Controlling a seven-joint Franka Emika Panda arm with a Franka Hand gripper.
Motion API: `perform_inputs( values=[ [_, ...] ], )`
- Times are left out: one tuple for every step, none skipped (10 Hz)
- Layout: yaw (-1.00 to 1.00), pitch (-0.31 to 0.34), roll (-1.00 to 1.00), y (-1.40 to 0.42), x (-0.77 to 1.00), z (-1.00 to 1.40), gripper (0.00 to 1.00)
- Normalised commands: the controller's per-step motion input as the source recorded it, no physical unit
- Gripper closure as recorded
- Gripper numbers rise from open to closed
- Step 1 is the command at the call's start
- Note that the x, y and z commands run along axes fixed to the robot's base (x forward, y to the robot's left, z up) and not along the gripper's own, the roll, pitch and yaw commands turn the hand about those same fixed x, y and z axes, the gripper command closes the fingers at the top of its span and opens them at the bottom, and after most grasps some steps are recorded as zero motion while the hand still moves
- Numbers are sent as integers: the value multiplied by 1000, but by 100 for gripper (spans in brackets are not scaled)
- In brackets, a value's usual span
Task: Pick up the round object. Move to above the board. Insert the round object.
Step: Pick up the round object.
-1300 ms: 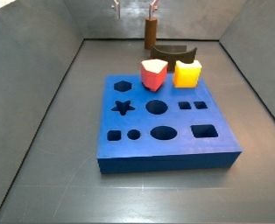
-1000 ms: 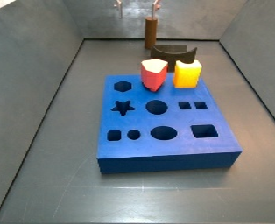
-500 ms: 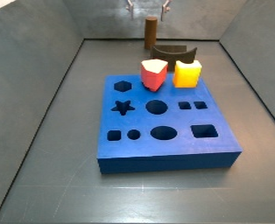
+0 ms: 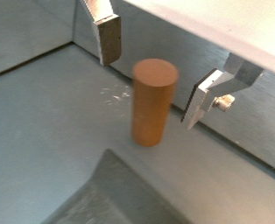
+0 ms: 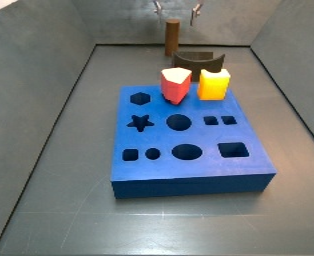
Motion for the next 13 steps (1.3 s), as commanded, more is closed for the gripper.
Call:
perform_inputs(
  values=[
    [-100,220,-626,523,91,-246,0],
    [-57,277,-711,451,0,-346,0],
    [-23,254,-791,403,0,-349,0],
    [-11,183,-620,69,0,-197,0],
    [-54,34,-251,-77,0,-57,0],
    [0,0,-63,-100,-77,-6,0],
    [0,-74,-60,-11,-140,0,0],
    [0,-123,0,-100,-180,-9,0],
    [0,-109,-26,-103,-129,-14,0],
    [0,-131,-26,-146,-169,-51,0],
    [0,-43,-91,0,-40,-71,0],
    [0,-129,-126,6,-74,0,0],
    [0,0,0,0,0,0,100]
  ],
)
